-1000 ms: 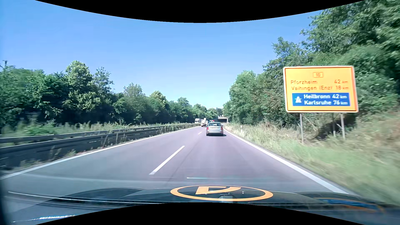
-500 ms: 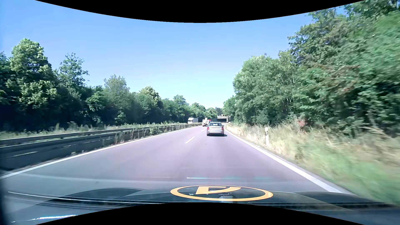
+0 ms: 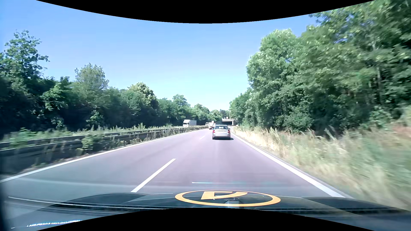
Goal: Follow the waypoints while adhering to traffic rules and regulations
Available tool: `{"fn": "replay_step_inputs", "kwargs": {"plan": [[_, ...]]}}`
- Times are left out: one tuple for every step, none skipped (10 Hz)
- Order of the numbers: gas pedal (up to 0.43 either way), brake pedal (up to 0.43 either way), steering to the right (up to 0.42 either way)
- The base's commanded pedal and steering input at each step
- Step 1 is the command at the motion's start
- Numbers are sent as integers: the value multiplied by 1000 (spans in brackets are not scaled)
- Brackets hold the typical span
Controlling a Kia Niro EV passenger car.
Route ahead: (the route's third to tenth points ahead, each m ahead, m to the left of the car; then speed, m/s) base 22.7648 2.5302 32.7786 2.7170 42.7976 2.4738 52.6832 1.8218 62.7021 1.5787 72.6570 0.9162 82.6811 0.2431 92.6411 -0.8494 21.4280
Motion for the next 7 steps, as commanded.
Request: {"fn": "replay_step_inputs", "kwargs": {"plan": [[311, 0, -2], [319, 0, -1], [331, 0, -1], [339, 0, -1], [339, 0, -2], [339, 0, -1], [339, 0, -1]]}}
